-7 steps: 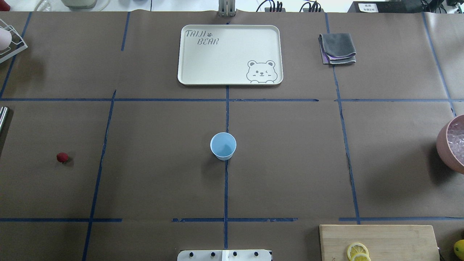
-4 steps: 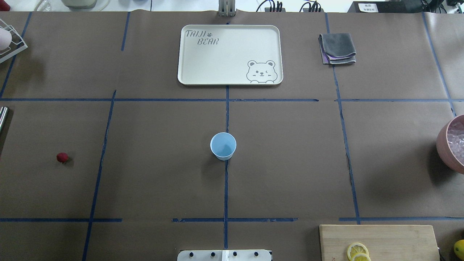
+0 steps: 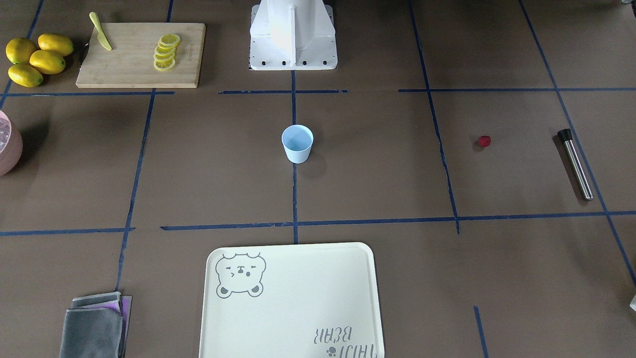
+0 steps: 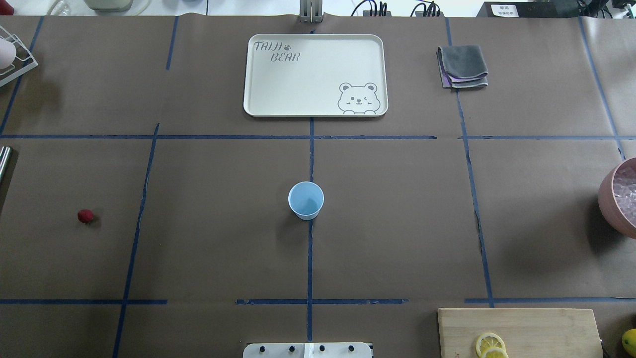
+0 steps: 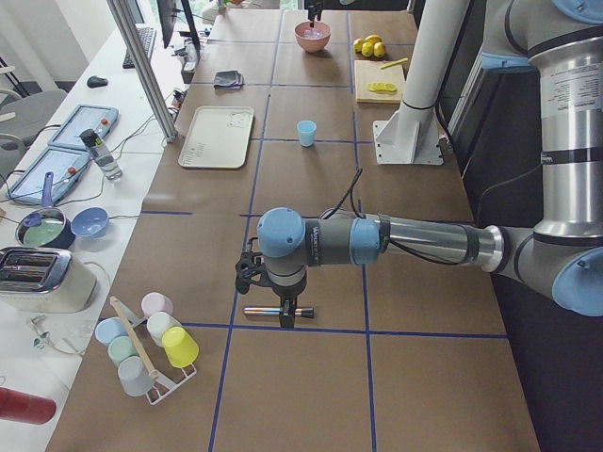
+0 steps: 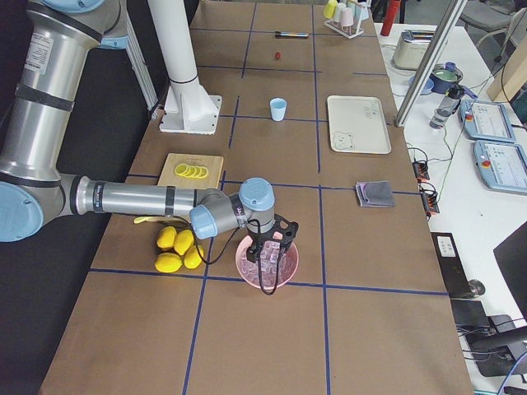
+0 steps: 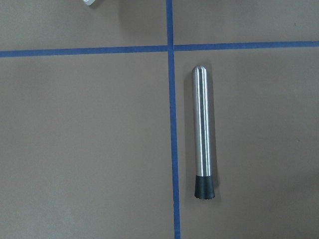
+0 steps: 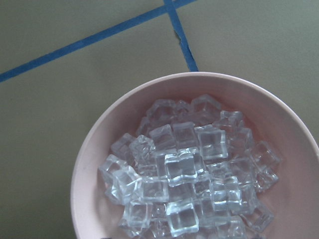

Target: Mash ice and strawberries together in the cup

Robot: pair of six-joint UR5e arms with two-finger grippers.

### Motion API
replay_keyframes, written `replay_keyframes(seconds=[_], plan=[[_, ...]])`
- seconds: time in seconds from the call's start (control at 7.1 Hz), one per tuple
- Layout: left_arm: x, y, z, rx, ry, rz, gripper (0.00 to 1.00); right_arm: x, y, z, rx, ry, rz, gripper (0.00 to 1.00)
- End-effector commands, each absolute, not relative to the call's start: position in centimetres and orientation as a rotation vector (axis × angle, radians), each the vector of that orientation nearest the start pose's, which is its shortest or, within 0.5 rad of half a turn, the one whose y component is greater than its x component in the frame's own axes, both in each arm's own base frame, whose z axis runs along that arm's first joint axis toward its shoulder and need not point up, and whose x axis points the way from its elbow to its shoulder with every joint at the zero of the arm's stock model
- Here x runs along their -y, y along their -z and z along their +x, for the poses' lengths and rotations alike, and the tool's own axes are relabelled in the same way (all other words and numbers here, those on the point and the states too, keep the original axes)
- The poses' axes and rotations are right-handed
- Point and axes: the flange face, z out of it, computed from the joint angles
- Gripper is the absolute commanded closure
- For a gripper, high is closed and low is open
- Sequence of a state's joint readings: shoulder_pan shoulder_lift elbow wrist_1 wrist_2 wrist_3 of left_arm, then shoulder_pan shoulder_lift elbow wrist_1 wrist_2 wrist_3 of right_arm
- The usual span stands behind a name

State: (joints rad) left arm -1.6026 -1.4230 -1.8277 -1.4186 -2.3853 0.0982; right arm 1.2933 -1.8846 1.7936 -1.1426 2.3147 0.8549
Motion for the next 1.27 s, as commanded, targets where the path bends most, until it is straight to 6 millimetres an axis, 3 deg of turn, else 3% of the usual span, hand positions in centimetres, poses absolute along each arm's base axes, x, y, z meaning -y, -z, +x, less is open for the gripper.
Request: replay_keyframes(seconds=[0.0,0.42,1.13], plan=[[42.3,-61.0,-7.4,-0.815,-0.052,0.027,0.0,37.9,-64.5,-6.2,0.776,-0.441,-0.177,0.05],[42.3,-61.0,-7.5,-0.814,-0.051,0.029,0.0,38.2,-65.2,-7.5,0.753,-0.435,-0.181,0.09],[42.3,-60.7,-7.4,-0.814,-0.055,0.034,0.0,38.2,-66.0,-7.8,0.722,-0.446,-0.17,0.19]])
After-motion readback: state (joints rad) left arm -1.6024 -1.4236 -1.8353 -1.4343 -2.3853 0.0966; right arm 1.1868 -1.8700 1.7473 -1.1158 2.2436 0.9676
